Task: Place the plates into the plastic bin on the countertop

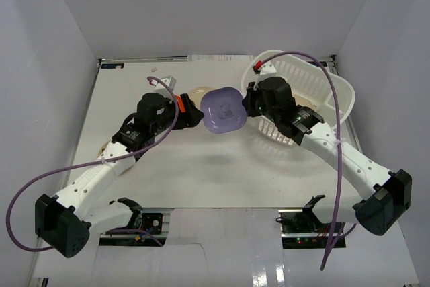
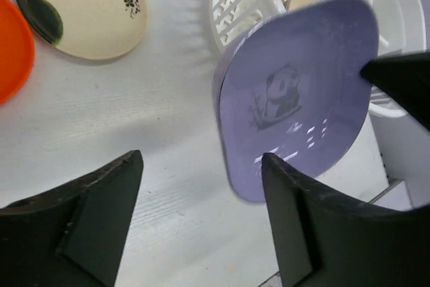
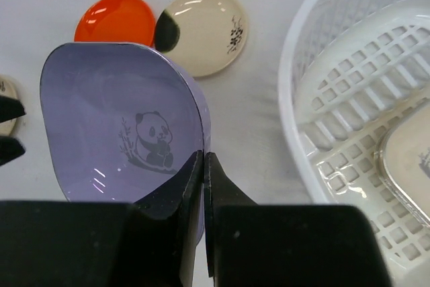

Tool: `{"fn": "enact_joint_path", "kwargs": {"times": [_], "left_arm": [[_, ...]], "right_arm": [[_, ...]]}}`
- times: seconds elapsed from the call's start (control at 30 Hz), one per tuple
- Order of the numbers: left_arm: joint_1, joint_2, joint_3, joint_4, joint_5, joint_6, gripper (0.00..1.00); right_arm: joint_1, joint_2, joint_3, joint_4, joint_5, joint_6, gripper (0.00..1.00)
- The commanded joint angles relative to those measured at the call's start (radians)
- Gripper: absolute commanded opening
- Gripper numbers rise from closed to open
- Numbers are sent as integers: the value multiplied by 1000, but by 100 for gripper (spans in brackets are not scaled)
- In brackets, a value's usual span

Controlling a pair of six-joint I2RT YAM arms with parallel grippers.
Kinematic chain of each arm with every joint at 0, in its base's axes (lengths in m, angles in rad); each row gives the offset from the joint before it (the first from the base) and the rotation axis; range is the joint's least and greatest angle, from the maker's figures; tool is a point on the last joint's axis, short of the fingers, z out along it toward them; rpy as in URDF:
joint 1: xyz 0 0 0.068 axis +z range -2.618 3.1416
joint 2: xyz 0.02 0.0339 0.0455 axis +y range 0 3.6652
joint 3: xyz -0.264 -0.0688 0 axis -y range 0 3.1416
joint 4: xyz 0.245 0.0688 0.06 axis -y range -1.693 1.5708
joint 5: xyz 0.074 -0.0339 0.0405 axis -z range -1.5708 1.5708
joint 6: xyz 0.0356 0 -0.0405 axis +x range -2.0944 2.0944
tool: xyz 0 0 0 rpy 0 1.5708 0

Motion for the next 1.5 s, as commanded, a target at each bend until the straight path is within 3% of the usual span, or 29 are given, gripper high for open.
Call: {"fn": "enact_joint_path", "kwargs": {"times": [0.0,0.17,0.4,0.53,0.7,0.8,0.87,0.9,0.97,1.13,1.2,1.3,1.47], "left_arm": [[-3,-100,34,-18,-32,61,85],[-2,-224,-11,-104,-55,118,89],[-3,-430,-182,-198,-103,148,93],[-2,-606,-239,-199,-168,167,98],[-3,-606,-238,-205,-193,171,98],[-3,-577,-235,-224,-193,166,98],[-3,-573,-235,-228,-211,163,98],[-2,-570,-233,-233,-219,161,98],[-2,-566,-233,-242,-258,151,98],[-2,-560,-219,-273,-352,118,98],[0,-568,-210,-282,-416,97,98],[0,-628,-175,-283,-478,75,98],[1,-646,1,-319,-515,103,98]], "right_arm": [[-89,-20,93,47,77,3,8],[-316,-70,78,44,72,-6,8],[-704,-91,-130,88,-12,51,8],[-774,-13,-190,130,-105,121,8],[-815,60,-216,152,-188,163,11],[-814,52,-197,139,-195,151,48],[-806,11,-177,135,-210,143,57],[-776,-3,-166,133,-242,140,63],[-716,-40,-125,136,-250,108,64],[-231,3,-65,174,-184,100,62],[-49,34,-122,338,-181,186,60],[137,155,-144,555,-136,317,58],[327,526,110,679,-127,404,59]]}}
